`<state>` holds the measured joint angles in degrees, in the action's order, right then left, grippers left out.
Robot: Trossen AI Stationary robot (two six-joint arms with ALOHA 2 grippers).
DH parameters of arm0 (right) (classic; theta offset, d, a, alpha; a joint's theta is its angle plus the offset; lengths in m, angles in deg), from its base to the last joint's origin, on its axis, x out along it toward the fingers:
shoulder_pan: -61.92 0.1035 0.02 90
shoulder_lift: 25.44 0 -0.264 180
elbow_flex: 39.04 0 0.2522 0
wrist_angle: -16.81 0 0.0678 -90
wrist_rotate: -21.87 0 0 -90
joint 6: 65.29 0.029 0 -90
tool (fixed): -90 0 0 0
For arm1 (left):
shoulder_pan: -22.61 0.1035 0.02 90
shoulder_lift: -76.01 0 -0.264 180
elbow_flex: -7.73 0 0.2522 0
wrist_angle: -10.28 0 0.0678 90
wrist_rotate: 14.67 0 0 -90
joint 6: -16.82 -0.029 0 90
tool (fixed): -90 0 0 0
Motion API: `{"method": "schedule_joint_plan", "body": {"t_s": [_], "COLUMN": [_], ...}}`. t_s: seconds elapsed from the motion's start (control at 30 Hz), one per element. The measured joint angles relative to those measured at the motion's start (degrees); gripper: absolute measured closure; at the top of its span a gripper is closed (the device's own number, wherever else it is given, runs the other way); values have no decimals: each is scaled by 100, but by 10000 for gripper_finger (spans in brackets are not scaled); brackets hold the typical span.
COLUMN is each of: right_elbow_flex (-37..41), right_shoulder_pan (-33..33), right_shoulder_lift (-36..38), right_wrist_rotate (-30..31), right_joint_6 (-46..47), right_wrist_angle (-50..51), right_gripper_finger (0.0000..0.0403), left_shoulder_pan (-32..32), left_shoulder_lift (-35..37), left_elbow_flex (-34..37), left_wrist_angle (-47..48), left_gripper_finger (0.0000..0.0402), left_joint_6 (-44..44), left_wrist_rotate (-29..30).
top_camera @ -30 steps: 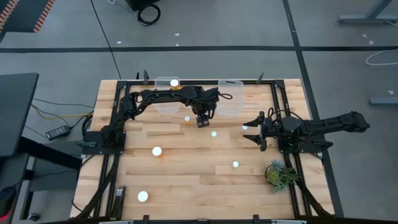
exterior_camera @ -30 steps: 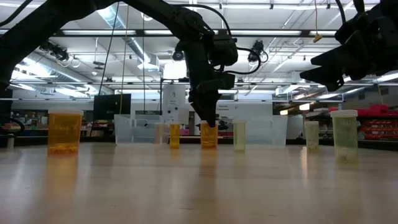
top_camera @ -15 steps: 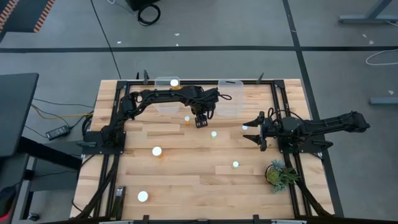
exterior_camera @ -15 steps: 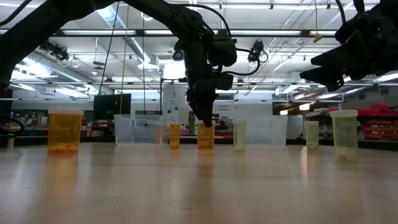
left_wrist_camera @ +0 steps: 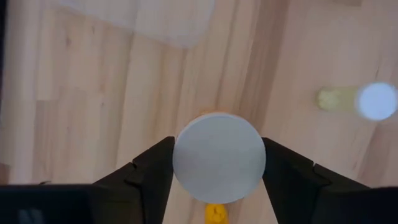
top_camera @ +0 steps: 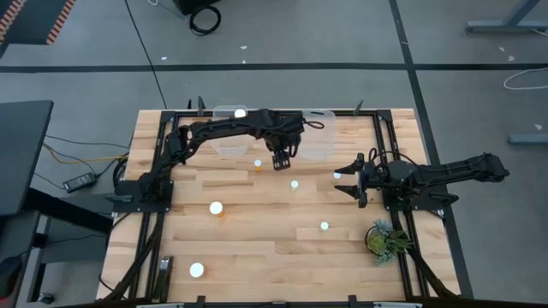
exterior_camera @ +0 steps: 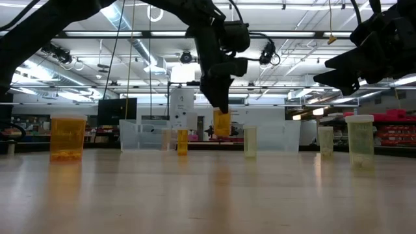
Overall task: Pick and place medicine bottles into bin by pill shape (circle, oval)
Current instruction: Put the large orange pill bottle into the left transparent bin
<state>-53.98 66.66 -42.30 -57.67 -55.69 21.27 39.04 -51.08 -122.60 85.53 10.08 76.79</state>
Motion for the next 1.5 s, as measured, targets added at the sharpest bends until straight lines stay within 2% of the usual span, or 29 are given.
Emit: {"method": "schedule_joint_plan", "body": {"t_s": [0.7,1.5], "right_elbow_flex": [2,1], "right_shoulder_pan": [0,2], "right_shoulder_lift": [-1,-2], "right_wrist_rotate": [-2,0], "right_joint_6": [0,0], "right_wrist_angle": [0,-1], "right_gripper_finger": [118,118], "left_shoulder_pan": [0,325], "left_shoulder_lift": [-4,-4], "left_elbow_flex": [-1363,-1430], "left_wrist_angle": [1186,2218], "left_gripper_finger": [178,182], "left_joint_6": [6,140], "left_wrist_rotate": [2,39]}}
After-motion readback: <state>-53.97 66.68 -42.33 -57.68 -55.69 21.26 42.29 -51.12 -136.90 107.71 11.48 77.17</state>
